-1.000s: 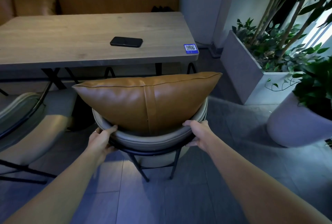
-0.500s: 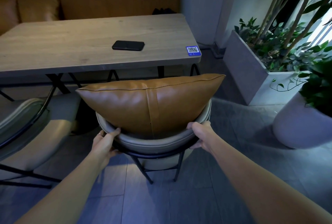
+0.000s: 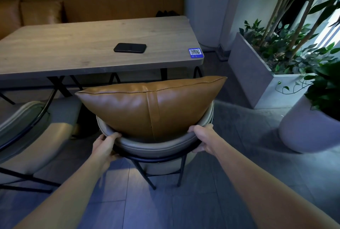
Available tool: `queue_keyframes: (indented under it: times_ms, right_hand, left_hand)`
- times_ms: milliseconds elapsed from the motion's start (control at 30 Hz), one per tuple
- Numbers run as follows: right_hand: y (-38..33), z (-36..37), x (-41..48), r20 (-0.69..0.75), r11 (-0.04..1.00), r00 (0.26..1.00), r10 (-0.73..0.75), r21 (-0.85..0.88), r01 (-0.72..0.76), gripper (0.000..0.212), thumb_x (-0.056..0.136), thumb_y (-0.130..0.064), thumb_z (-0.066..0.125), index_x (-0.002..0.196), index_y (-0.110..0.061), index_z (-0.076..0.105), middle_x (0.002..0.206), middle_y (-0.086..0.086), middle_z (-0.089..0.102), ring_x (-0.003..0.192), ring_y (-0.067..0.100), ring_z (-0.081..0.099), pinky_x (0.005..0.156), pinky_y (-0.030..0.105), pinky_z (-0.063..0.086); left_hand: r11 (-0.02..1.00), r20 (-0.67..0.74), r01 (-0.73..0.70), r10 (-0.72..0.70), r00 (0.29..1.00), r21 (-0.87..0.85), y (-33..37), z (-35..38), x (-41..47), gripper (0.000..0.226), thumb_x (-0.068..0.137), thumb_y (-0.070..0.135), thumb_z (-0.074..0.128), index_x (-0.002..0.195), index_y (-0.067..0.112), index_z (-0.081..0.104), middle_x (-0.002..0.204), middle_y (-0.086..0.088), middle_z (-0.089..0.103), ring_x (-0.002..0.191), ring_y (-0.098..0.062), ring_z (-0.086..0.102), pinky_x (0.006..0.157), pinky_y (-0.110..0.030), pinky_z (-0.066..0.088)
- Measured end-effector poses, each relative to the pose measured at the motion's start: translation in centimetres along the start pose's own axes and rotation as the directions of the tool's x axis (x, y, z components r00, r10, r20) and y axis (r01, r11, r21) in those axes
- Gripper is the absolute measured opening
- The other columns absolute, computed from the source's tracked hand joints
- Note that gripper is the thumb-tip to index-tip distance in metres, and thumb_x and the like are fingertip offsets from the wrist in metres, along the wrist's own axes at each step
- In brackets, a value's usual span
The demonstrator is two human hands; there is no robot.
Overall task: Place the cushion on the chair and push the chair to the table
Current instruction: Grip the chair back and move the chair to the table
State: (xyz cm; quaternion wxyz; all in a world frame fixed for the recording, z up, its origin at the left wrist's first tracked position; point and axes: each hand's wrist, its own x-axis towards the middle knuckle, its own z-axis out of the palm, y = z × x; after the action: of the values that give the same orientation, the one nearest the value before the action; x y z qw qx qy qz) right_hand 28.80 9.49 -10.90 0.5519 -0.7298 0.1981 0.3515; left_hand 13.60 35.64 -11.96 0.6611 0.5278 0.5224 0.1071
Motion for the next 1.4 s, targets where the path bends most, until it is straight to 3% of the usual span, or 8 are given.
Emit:
queue_keyframes:
  times_ms: [100,200,300,400,600,1000,1233,1400]
  right_hand:
    - [-0.1,-0.4,-0.2,0.029,1.0,0.999,0.015,-0.019,-0.014,0.106,0.091,-0.019,0.073,0.164,-0.019,-0.003,0.165,0.017,0.026,0.137,0.046,0.047,0.094,0.059,0.057]
    - [-0.1,-1.2,-0.1,0.077,0.998,0.997,0.02,-0.068,-0.015,0.116,0.088,-0.029,0.079,0.165,-0.019,-0.008,0.167,0.02,0.026,0.138,0.048,0.048,0.104,0.06,0.05]
    - [-0.1,-1.9,0.0,0.105,0.992,0.995,0.005,-0.127,0.008,0.12,0.086,-0.04,0.081,0.166,-0.018,-0.006,0.167,0.019,0.028,0.142,0.047,0.043,0.108,0.061,0.046]
    - [-0.3,-2.6,0.5,0.075,0.991,0.997,-0.027,-0.128,0.036,0.116,0.086,-0.04,0.081,0.166,-0.024,-0.001,0.166,0.016,0.032,0.141,0.045,0.045,0.106,0.062,0.048]
    - [-1.0,-2.9,1.2,0.055,0.988,0.997,-0.06,-0.14,0.067,0.109,0.085,-0.034,0.08,0.164,-0.03,0.005,0.164,0.012,0.037,0.139,0.045,0.047,0.104,0.062,0.049]
    - [-0.8,-2.0,1.5,-0.007,0.98,0.996,-0.086,-0.178,0.083,0.099,0.084,-0.029,0.077,0.159,-0.029,0.012,0.155,0.013,0.046,0.133,0.042,0.052,0.098,0.062,0.052]
    - [-0.7,-0.8,1.2,-0.097,0.972,0.986,-0.133,-0.206,0.111,0.108,0.087,-0.024,0.075,0.164,-0.032,0.0,0.16,0.013,0.039,0.137,0.042,0.047,0.098,0.061,0.051]
    - [-0.5,0.5,0.4,-0.175,0.964,0.972,-0.153,-0.243,0.108,0.118,0.084,-0.024,0.078,0.165,-0.033,-0.007,0.161,0.016,0.038,0.137,0.043,0.047,0.096,0.06,0.053]
  left_hand:
    - [1.0,-0.006,-0.013,0.012,1.0,-0.026,-0.3,0.2,0.3,0.033,0.089,0.014,0.071,0.12,0.013,0.059,0.123,-0.019,0.067,0.114,-0.042,0.063,0.074,-0.049,0.056]
    - [0.999,-0.048,-0.041,0.04,0.998,-0.021,-0.6,0.4,0.3,0.052,0.087,0.019,0.073,0.136,0.013,0.056,0.132,-0.019,0.064,0.119,-0.042,0.061,0.084,-0.05,0.054]
    - [0.991,-0.123,-0.124,0.129,0.984,0.052,-0.5,0.7,-0.5,0.087,0.079,0.028,0.076,0.156,0.022,0.036,0.149,-0.016,0.055,0.13,-0.042,0.054,0.1,-0.052,0.049]
    - [0.96,-0.188,-0.227,0.256,0.948,0.163,0.1,1.1,-1.6,0.096,0.086,0.018,0.073,0.164,0.025,0.018,0.16,-0.013,0.044,0.142,-0.04,0.044,0.112,-0.049,0.038]
    - [0.916,-0.179,-0.295,0.349,0.92,0.272,0.9,2.1,-2.7,0.089,0.085,0.007,0.07,0.161,0.024,0.027,0.152,-0.016,0.052,0.14,-0.04,0.046,0.111,-0.045,0.038]
    - [0.837,-0.061,-0.388,0.442,0.895,0.386,0.1,1.6,-2.6,0.076,0.077,-0.001,0.072,0.146,0.02,0.049,0.127,-0.012,0.066,0.113,-0.034,0.06,0.09,-0.034,0.044]
    - [0.805,0.004,-0.39,0.433,0.901,0.447,0.2,0.5,-1.9,0.091,0.068,0.028,0.072,0.151,0.034,0.035,0.137,-0.011,0.06,0.124,-0.036,0.058,0.106,-0.05,0.047]
    - [0.783,0.04,-0.384,0.42,0.907,0.489,0.4,0.0,-1.4,0.097,0.07,0.024,0.073,0.156,0.033,0.028,0.139,-0.012,0.058,0.125,-0.037,0.058,0.104,-0.049,0.049]
